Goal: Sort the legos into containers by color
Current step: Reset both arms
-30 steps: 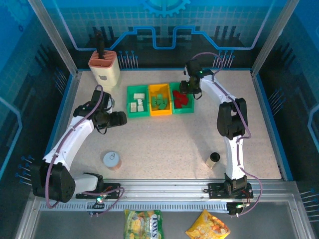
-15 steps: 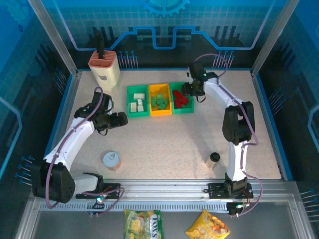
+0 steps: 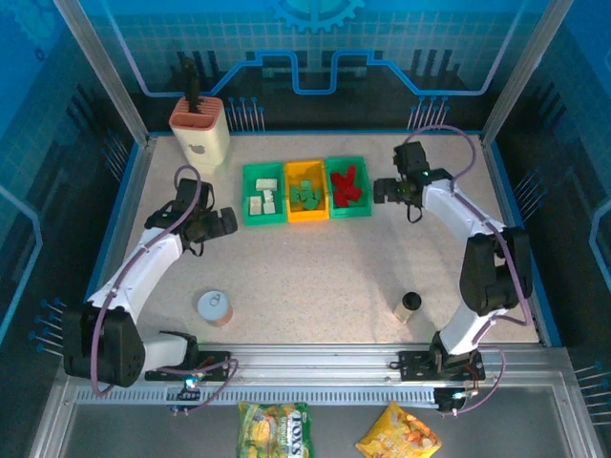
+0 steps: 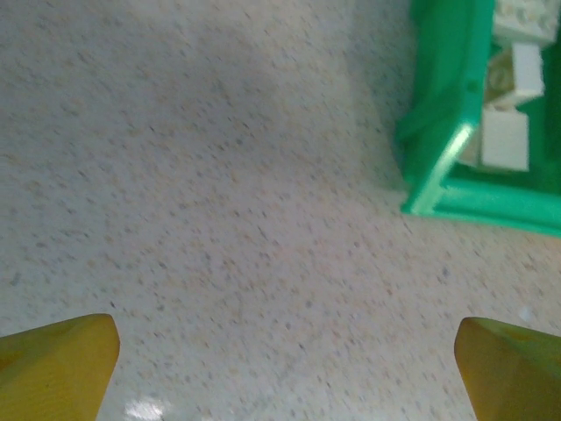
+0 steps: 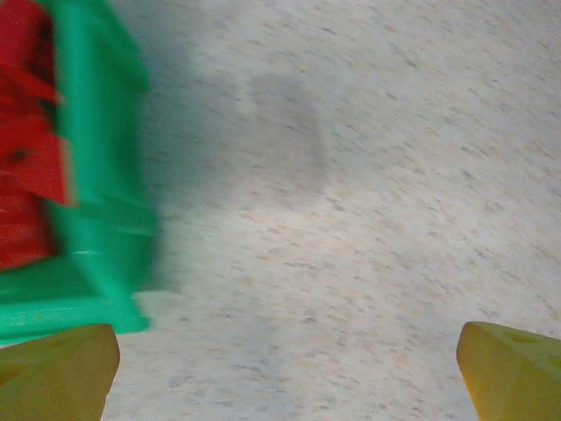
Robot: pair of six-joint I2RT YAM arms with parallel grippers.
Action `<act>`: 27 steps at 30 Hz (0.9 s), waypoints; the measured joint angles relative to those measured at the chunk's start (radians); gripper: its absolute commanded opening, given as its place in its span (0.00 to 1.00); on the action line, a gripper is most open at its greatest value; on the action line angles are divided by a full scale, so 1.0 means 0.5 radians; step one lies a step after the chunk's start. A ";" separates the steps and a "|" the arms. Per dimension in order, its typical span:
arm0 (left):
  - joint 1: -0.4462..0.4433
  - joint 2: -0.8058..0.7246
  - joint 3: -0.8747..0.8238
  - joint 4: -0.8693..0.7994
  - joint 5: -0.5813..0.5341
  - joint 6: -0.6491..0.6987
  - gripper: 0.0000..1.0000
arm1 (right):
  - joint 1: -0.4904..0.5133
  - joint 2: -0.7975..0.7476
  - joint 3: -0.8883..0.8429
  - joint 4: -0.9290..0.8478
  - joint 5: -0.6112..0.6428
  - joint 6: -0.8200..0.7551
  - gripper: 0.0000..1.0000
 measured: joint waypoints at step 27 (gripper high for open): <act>0.047 0.362 -0.954 2.365 -0.139 0.744 0.99 | -0.215 -0.349 -1.661 2.307 -0.117 -0.418 1.00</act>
